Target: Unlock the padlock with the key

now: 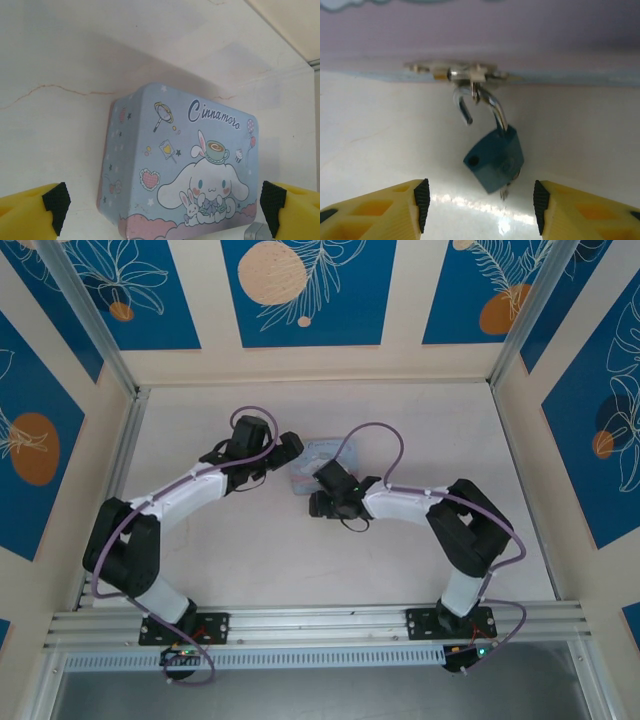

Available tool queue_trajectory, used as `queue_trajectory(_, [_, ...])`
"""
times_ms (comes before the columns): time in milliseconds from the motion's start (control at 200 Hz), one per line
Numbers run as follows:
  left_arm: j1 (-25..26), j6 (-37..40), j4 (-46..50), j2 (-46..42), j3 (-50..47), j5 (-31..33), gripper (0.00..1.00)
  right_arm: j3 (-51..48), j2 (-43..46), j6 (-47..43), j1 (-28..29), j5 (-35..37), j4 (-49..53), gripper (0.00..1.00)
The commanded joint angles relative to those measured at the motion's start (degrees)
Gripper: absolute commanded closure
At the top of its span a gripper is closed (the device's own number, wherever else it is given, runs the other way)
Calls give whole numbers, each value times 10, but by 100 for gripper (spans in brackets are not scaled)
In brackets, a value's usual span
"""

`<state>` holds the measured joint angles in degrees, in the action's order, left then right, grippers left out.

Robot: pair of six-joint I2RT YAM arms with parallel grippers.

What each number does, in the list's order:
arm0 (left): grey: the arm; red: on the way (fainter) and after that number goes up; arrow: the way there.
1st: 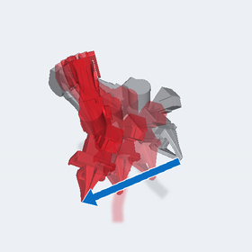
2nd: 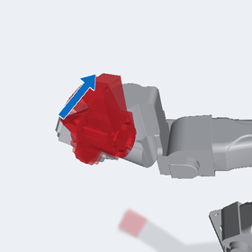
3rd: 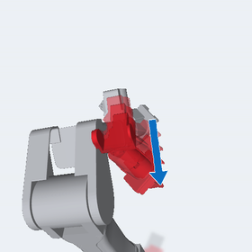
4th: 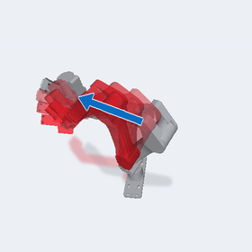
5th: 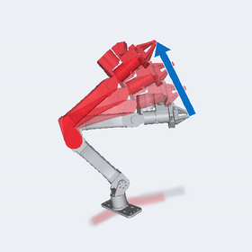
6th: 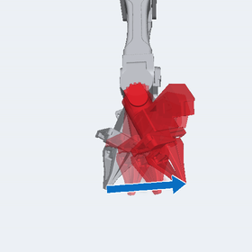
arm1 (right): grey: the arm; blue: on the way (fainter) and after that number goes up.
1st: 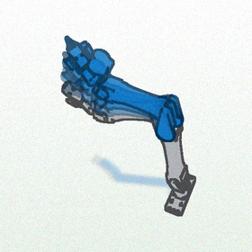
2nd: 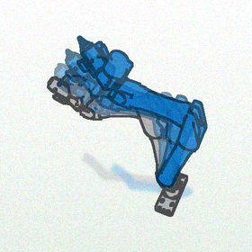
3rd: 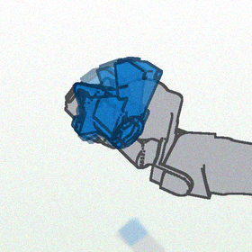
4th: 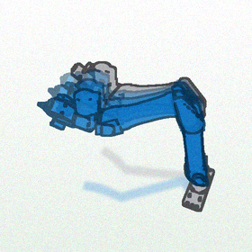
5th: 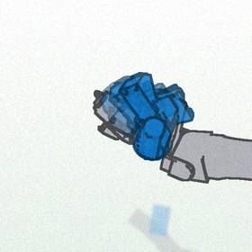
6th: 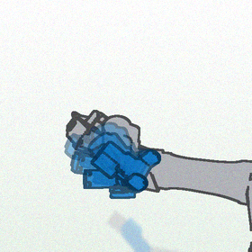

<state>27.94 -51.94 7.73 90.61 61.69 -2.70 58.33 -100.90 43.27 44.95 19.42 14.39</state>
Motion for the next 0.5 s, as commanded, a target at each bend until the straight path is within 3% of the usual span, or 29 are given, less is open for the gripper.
queue_trajectory(0, [-10,9,4,10,19,-26,2,29,-22,-15,2,50,43,43])
queue_trajectory(290, [-13,6,-7,26,24,-36,2,65,-57,-29,-4,55,54,55])
queue_trajectory(495, [-15,23,6,45,42,-34,2,62,-50,-31,-7,53,56,73])
